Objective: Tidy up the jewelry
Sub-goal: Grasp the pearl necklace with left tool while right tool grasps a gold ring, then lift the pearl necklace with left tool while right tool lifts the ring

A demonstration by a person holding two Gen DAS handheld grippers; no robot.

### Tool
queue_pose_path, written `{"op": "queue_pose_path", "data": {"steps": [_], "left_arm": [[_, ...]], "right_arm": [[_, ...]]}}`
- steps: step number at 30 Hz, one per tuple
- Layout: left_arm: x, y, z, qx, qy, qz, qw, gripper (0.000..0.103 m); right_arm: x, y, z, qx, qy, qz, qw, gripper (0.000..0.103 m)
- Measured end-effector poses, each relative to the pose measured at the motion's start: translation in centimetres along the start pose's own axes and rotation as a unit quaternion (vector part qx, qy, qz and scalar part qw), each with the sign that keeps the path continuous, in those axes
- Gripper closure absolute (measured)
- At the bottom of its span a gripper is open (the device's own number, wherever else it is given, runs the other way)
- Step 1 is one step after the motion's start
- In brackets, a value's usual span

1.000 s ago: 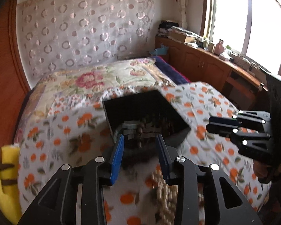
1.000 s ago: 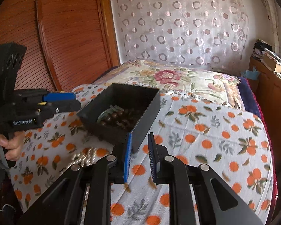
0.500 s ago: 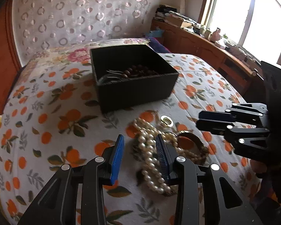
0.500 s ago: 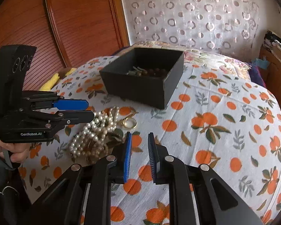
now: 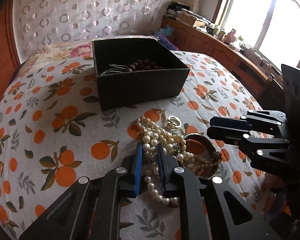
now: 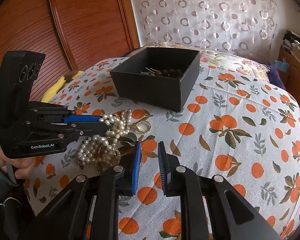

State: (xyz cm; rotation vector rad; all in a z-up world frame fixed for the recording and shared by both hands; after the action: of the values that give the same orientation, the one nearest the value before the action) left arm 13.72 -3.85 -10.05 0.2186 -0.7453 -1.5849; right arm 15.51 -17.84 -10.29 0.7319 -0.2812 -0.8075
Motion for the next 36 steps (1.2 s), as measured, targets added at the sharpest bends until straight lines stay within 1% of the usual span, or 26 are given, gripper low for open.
{"op": "queue_pose_path", "data": {"steps": [2, 5, 8, 13, 15, 18, 20, 23, 24, 25, 28, 32, 36], "left_arm": [[-0.5, 0.0, 0.2, 0.003, 0.011, 0.004, 0.9999, 0.09], [-1.3, 0.1, 1.0, 0.019, 0.023, 0.023, 0.9993, 0.09], [-1.6, 0.4, 2.9, 0.043, 0.015, 0.032, 0.9984, 0.09], [-1.8, 1.4, 6.1, 0.08, 0.016, 0.032, 0.9962, 0.09], [-1.8, 1.7, 6.9, 0.089, 0.017, 0.031, 0.9955, 0.09], [-1.5, 2.0, 8.3, 0.105, 0.015, 0.029, 0.9939, 0.09], [-1.3, 2.1, 9.2, 0.117, 0.013, 0.028, 0.9926, 0.09], [-0.9, 2.2, 9.9, 0.124, 0.01, 0.026, 0.9919, 0.09], [-0.9, 2.1, 9.9, 0.124, 0.009, 0.025, 0.9919, 0.09], [-0.8, 2.1, 10.0, 0.124, 0.009, 0.024, 0.9919, 0.09], [-0.7, 1.9, 10.1, 0.125, 0.01, 0.023, 0.9919, 0.09], [-1.2, 1.7, 10.5, 0.131, 0.015, 0.03, 0.9908, 0.09], [-1.8, 1.9, 11.3, 0.143, 0.017, 0.037, 0.9889, 0.09]], "right_arm": [[0.0, 0.0, 0.1, 0.0, -0.001, 0.001, 1.0, 0.083], [-0.1, 0.0, 0.1, 0.0, 0.001, 0.0, 1.0, 0.083], [-0.4, 0.3, 0.0, 0.0, 0.001, 0.005, 1.0, 0.083], [-1.1, 0.6, -0.6, -0.005, 0.008, 0.016, 1.0, 0.084], [-1.0, 0.6, -0.9, -0.009, 0.013, 0.014, 1.0, 0.084], [-1.0, 0.7, -1.4, -0.019, 0.008, 0.019, 1.0, 0.084], [-1.0, 0.6, -1.8, -0.026, 0.013, 0.021, 0.999, 0.084], [-1.2, 0.6, -2.3, -0.035, 0.022, 0.024, 0.999, 0.084], [-1.3, 0.6, -2.3, -0.035, 0.027, 0.027, 0.999, 0.088], [-1.4, 0.6, -2.3, -0.036, 0.031, 0.032, 0.998, 0.095], [-1.6, 0.7, -2.1, -0.034, 0.022, 0.038, 0.998, 0.098], [-1.1, 0.8, -1.3, -0.024, -0.019, 0.043, 0.999, 0.098], [0.4, 0.8, -0.3, -0.02, -0.055, 0.038, 0.998, 0.098]]}}
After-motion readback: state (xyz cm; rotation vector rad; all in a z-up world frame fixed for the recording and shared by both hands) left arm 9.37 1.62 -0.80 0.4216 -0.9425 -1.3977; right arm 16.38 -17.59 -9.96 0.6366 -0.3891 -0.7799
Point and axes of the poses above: each gripper's, at about its wrist camera, not at the fingertips, and z roughly against the way its jaws point, x to its right, y to its top, the point moved 1 cm from there along -z, roughly the way its jaws point, and after that the axes turned 10 degrees about z, right-handed, at the moved point
